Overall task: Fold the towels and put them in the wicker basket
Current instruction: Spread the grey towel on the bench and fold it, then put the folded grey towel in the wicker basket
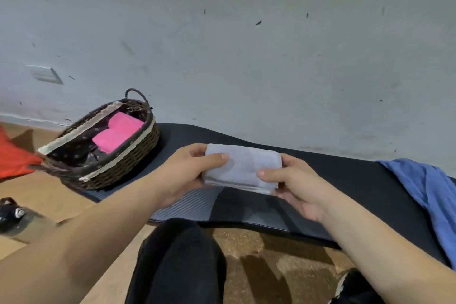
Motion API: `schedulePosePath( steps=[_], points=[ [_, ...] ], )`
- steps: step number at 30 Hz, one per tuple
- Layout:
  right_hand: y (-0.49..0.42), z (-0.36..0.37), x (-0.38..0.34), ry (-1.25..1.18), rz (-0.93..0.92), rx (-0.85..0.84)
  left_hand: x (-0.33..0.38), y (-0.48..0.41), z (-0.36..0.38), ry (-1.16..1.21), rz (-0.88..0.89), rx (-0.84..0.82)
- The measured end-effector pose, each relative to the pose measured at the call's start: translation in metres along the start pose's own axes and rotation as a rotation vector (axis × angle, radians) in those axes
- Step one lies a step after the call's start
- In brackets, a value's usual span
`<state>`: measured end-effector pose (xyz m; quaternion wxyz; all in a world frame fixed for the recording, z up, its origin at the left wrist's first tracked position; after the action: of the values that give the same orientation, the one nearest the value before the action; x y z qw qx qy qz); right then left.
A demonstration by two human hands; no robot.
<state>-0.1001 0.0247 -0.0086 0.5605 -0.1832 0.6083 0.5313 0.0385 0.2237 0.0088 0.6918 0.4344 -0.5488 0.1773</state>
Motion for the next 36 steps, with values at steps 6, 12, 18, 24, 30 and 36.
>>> schedulePosePath(
  steps=[6, 12, 18, 24, 30, 36],
  points=[
    [-0.042, 0.092, -0.001, 0.142, 0.109, -0.061, 0.001, 0.009, -0.087, 0.103, 0.054, 0.181],
    [-0.087, 0.191, -0.016, 0.290, 0.052, 0.066, 0.044, 0.005, -0.213, -0.129, 0.257, 0.616],
    [-0.110, 0.279, -0.029, 0.319, -0.013, -0.034, 0.063, -0.023, -0.303, -0.444, 0.354, 0.808],
    [-0.126, 0.315, -0.022, 0.373, -0.029, -0.093, 0.031, -0.052, -0.341, -0.381, -0.035, 0.631],
    [-0.135, 0.318, -0.018, 0.398, -0.010, -0.111, 0.052, -0.058, -0.346, -0.571, -0.236, 0.479],
    [-0.139, 0.314, -0.022, 0.399, -0.009, -0.115, 0.048, -0.067, -0.353, -0.798, -0.314, 0.433]
  ],
)
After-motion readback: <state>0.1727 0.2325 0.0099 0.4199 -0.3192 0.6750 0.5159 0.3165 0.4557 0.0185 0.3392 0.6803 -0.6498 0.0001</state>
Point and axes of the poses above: each hand's wrist, its own y-axis away from the middle knuckle, its own z-axis out of the palm, x = y × z, the point moved 2 cm from there along -y, towards the middle knuckle, and after that the axes turned 5 degrees about x, right-handed, at the moved point
